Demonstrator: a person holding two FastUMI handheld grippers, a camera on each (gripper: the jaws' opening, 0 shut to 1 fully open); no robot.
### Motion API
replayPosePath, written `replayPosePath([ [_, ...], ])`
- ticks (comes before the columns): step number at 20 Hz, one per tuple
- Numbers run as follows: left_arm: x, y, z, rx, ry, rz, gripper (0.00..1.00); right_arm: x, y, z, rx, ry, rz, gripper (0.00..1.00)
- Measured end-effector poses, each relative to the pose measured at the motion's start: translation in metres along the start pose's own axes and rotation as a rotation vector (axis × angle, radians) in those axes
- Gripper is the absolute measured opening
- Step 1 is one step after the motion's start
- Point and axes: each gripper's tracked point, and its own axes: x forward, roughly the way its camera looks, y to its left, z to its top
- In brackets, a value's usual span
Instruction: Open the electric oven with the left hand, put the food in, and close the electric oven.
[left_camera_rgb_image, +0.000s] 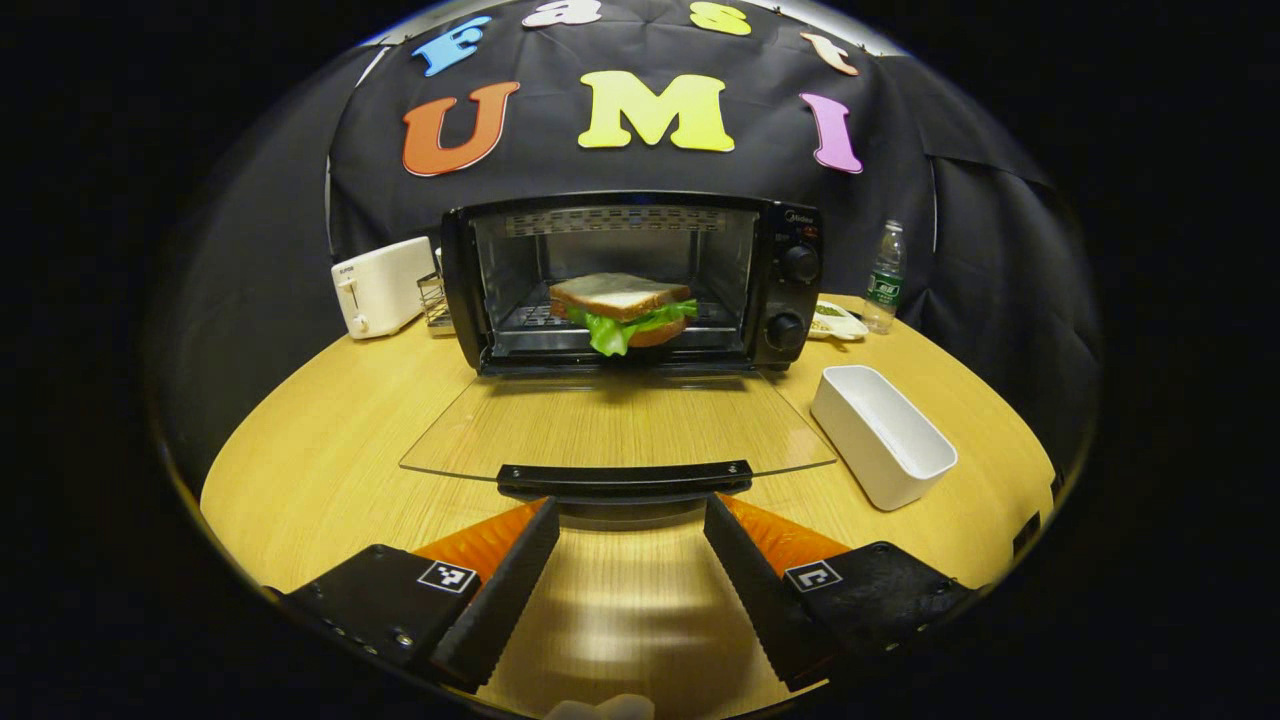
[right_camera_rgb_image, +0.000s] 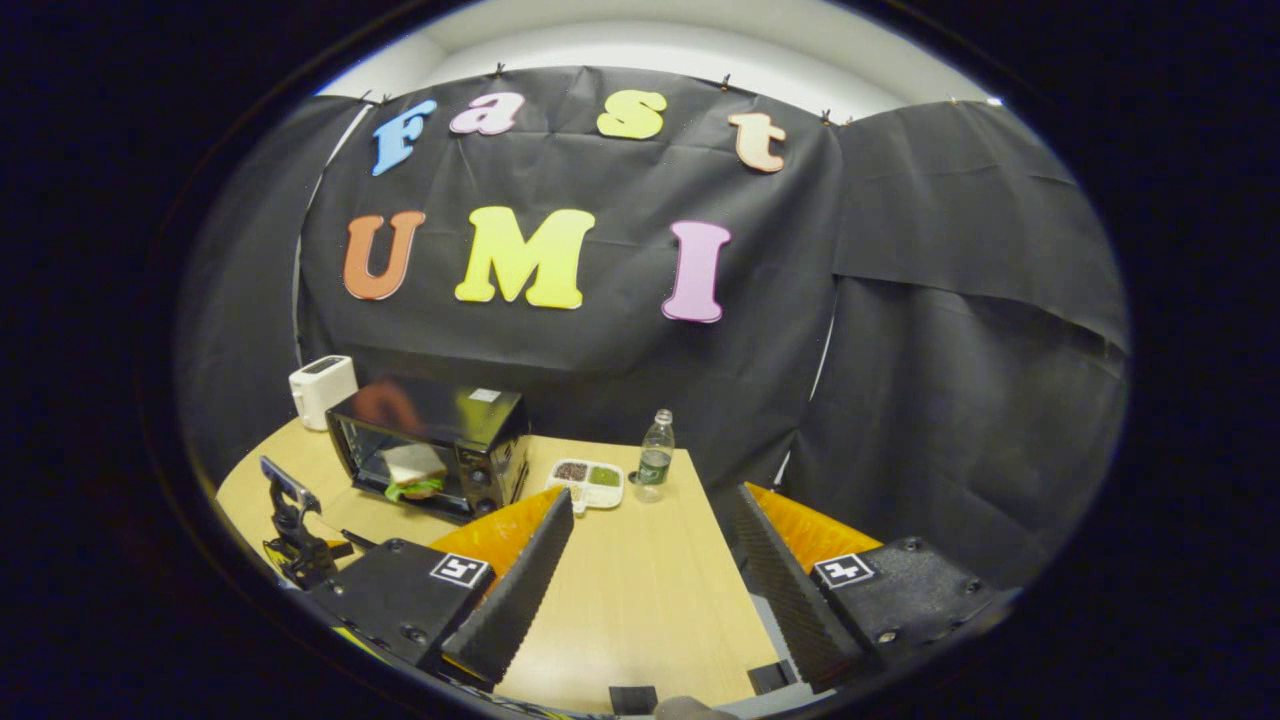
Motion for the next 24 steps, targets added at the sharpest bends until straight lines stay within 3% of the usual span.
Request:
replayPosePath([
  [3, 0.007, 0.005, -0.005, -0.009, 0.016, 0.016, 0.96, 0.005, 0.0, -0.004, -0.001, 0.015, 0.006, 0.96],
  [4, 0.009, 0.004, -0.005, -0.013, 0.018, 0.01, 0.96, 0.007, 0.001, -0.005, 0.003, 0.02, 0.01, 1.0],
  [5, 0.007, 0.003, -0.005, -0.01, 0.02, 0.01, 0.96, 0.009, 0.0, -0.007, 0.006, 0.025, 0.01, 0.96],
  [9, 0.007, 0.004, 0.004, -0.008, 0.012, 0.019, 0.96, 0.015, -0.001, -0.009, 0.011, 0.037, 0.018, 0.96],
  [10, 0.008, 0.005, 0.002, -0.015, 0.026, 0.018, 0.96, 0.017, 0.001, -0.01, 0.01, 0.04, 0.021, 1.0],
  [11, 0.005, 0.005, 0.003, -0.018, 0.032, 0.015, 0.96, 0.018, 0.001, -0.009, 0.01, 0.038, 0.025, 0.96],
  [14, -0.001, 0.003, 0.014, -0.015, 0.023, 0.013, 0.96, 0.021, 0.004, -0.005, 0.015, 0.032, 0.039, 0.96],
  [16, -0.005, 0.003, 0.026, 0.001, 0.009, 0.012, 0.96, 0.023, 0.006, -0.001, 0.028, 0.027, 0.048, 1.0],
  [18, -0.008, 0.003, 0.041, -0.009, -0.007, 0.007, 0.96, 0.025, 0.006, 0.003, 0.039, 0.02, 0.054, 0.96],
  [19, -0.01, 0.003, 0.051, -0.007, -0.02, 0.006, 0.96, 0.026, 0.006, 0.004, 0.043, 0.017, 0.056, 1.0],
  [23, -0.013, 0.003, 0.096, -0.005, -0.087, 0.004, 0.96, 0.034, 0.006, 0.007, 0.067, 0.014, 0.06, 1.0],
  [24, -0.012, 0.004, 0.107, 0.004, -0.104, 0.003, 0.96, 0.035, 0.006, 0.007, 0.075, 0.015, 0.061, 0.96],
])
